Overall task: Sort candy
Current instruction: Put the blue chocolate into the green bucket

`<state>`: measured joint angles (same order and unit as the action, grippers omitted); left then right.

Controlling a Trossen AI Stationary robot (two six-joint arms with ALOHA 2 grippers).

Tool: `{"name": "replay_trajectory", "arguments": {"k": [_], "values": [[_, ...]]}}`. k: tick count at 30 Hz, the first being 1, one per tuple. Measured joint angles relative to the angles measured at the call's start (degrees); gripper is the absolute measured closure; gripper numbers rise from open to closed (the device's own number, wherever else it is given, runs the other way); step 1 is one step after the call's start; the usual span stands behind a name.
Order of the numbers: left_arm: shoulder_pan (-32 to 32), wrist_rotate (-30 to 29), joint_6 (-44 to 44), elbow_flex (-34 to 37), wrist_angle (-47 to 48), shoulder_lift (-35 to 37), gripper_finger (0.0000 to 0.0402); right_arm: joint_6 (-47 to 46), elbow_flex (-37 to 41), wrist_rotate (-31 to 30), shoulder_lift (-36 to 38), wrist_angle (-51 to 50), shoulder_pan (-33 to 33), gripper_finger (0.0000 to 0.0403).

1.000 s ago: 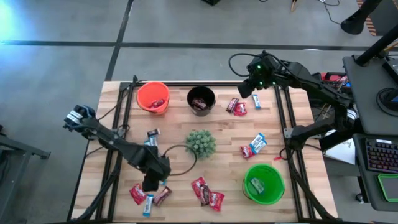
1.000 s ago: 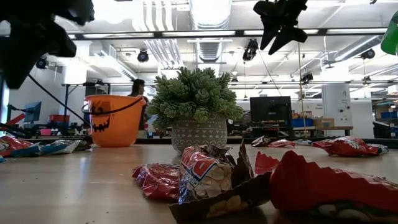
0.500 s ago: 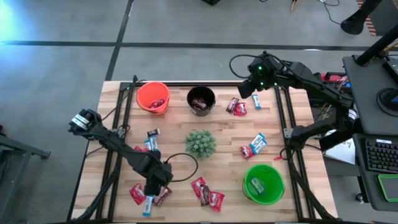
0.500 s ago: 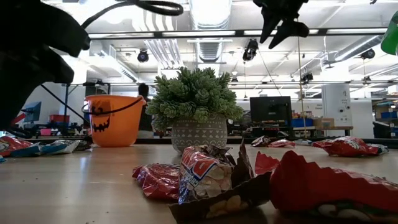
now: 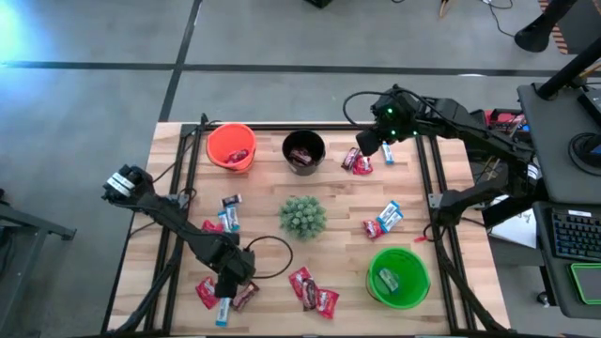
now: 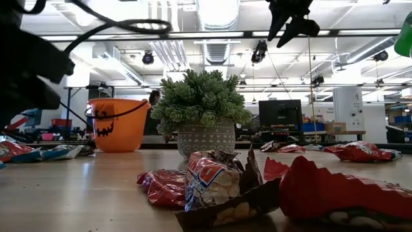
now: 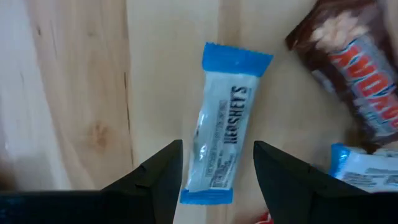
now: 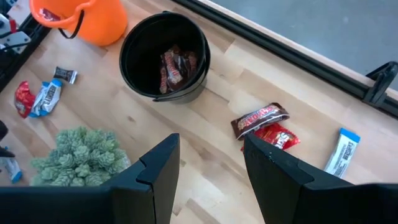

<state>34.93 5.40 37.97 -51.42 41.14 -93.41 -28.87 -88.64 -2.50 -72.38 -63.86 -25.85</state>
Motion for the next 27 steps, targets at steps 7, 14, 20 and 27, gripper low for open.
{"name": "replay_trajectory", "arguments": {"k": [7,14,20,27], "values": [[-0.06,-1.06,2.69,3.84,-2.77,0.35,0.0229,-0.98,0.0,-0.01,0.0,-0.17,0.11,0.0234],[-0.1,-1.02,3.36,4.51,-3.33,0.38,0.0299,-1.18,0.0,-0.01,0.0,-0.17,0.11,0.0234],[-0.1,-0.26,3.12,4.74,-3.91,0.31,0.0373,-1.22,0.0,0.02,0.0,-0.2,0.11,0.0234],[-0.04,0.79,3.06,4.27,-4.33,1.16,0.0397,-2.71,0.0,0.13,0.0,-0.22,0.11,0.0234]]}}
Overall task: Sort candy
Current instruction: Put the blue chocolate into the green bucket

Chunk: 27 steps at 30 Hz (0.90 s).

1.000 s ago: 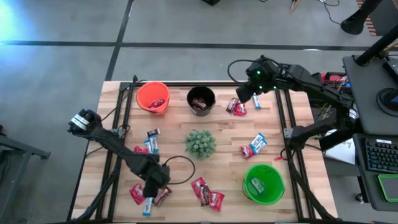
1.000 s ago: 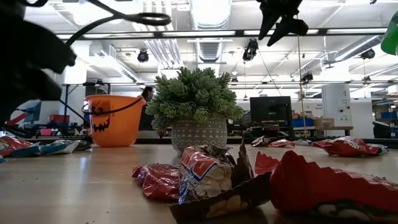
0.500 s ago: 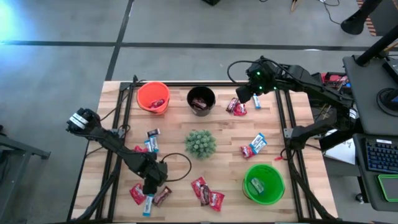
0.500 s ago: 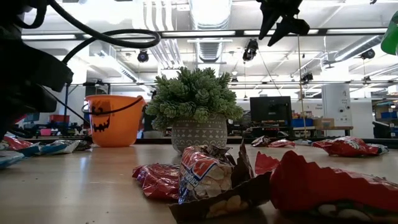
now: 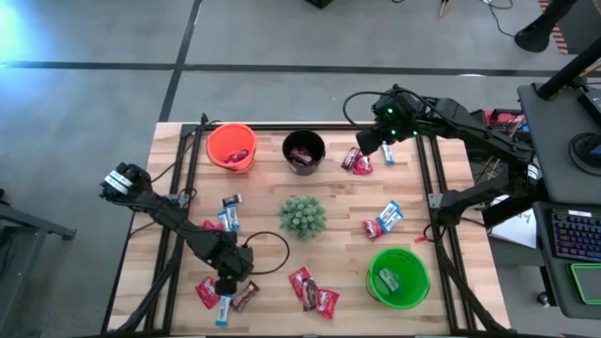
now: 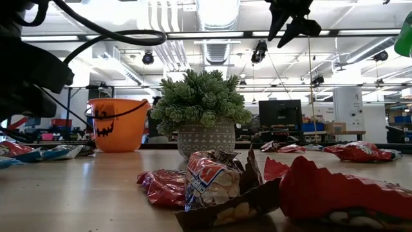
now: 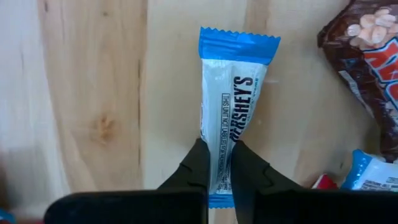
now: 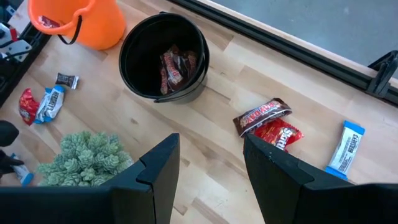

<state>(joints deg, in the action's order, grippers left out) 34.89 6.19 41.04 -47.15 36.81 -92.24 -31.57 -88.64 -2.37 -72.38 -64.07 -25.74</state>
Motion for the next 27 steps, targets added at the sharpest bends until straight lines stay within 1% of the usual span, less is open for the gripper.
{"name": "replay_trajectory", "arguments": {"k": [7,15,18,21,24,27], "values": [[0.09,0.2,2.37,0.15,0.17,4.01,0.0401,-0.14,0.0,1.3,0.01,-0.13,0.01,0.0234],[-0.18,-1.17,3.58,0.13,0.7,11.48,0.0401,0.13,0.0,1.07,0.9,-0.13,-0.02,0.0234],[-0.48,-3.1,3.83,0.09,1.17,14.82,0.0401,0.81,0.0,0.85,1.09,-0.22,-0.02,0.0234],[-1.39,-6.84,4.08,0.06,1.39,18.33,0.0401,2.04,0.0,0.64,1.14,-0.27,-0.15,0.0234],[-3.25,-11.23,4.05,0.04,1.38,21.73,0.0401,2.29,0.0,-2.01,1.14,-0.48,-0.14,0.0234],[-6.07,-13.43,2.2,0.04,1.38,24.85,0.0401,3.04,0.02,-4.37,1.14,-0.83,-0.17,0.0234]]}}
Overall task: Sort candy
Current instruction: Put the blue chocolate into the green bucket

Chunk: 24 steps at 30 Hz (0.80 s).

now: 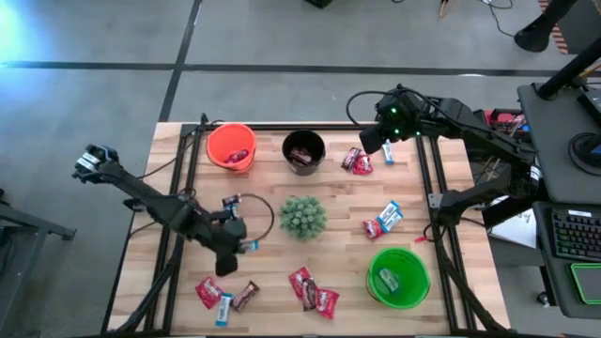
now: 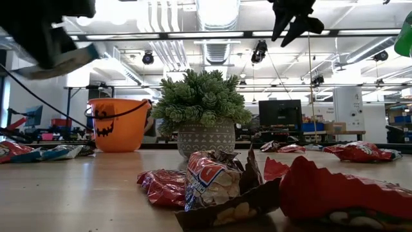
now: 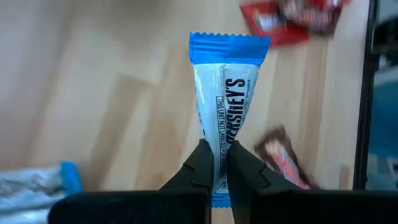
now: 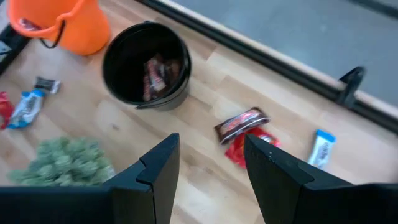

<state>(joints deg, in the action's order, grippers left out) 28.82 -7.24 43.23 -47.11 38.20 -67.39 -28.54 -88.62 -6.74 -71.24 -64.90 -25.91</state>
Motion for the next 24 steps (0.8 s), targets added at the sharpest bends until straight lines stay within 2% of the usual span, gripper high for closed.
{"name": "replay_trajectory", "arguments": {"k": [8,16,24], "values": [[-10.58,-1.38,-8.09,-0.02,-0.04,4.08,0.0401,4.02,0.0,-1.2,-0.02,0.02,-1.55,0.0234],[-23.49,-1.25,-16.29,-0.04,-3.77,4.54,0.0401,10.21,0.0,-0.83,-0.02,0.02,-4.17,0.0234],[-35.92,0.7,-20.19,-0.93,-7.57,4.45,0.0401,15.78,0.0,-0.79,-0.02,0.04,-5.82,0.0234]]}}
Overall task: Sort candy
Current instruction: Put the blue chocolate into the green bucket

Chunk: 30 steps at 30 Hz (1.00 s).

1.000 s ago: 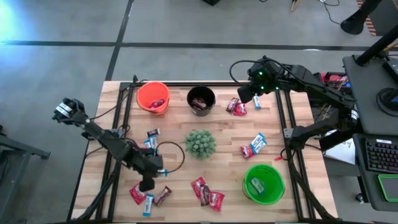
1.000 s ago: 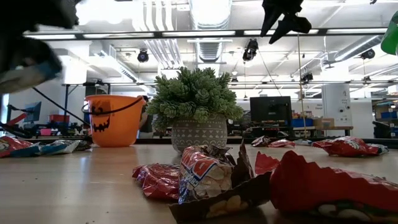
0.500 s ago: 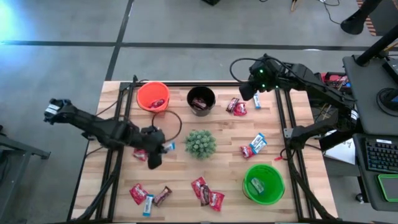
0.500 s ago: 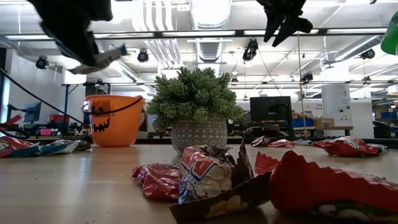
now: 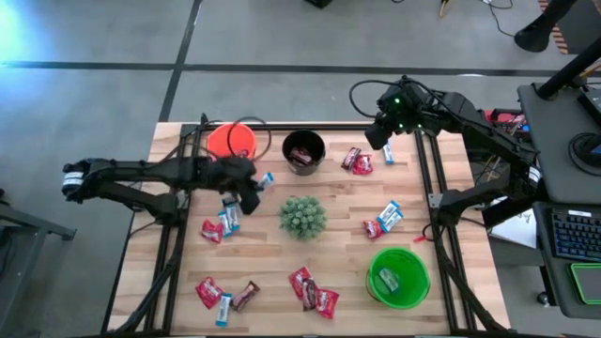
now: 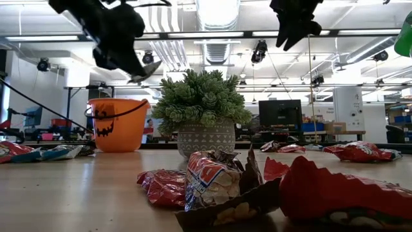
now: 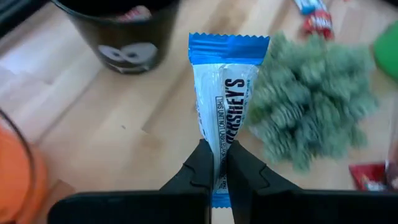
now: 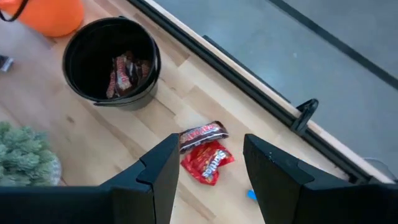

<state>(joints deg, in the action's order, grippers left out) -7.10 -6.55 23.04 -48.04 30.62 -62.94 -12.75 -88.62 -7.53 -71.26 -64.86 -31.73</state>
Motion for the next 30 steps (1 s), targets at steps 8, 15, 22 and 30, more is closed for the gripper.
{"name": "replay_trajectory", "arguments": {"k": [8,15,22,30], "values": [[-8.16,0.08,-7.81,-10.06,-0.13,-4.05,0.0401,2.63,0.02,6.69,0.0,3.19,-2.99,0.0234],[-12.38,1.09,-17.07,-21.59,2.02,-12.23,0.0401,5.71,0.02,19.77,-0.04,12.14,-3.84,0.0234],[-15.53,3.59,-21.37,-29.85,3.86,-18.54,0.0401,4.92,0.19,30.05,-0.04,20.38,-3.77,0.0234],[-15.8,4.9,-25.94,-36.27,3.86,-21.15,0.0401,2.51,1.49,30.53,-1.47,28.96,-2.29,0.0234]]}}
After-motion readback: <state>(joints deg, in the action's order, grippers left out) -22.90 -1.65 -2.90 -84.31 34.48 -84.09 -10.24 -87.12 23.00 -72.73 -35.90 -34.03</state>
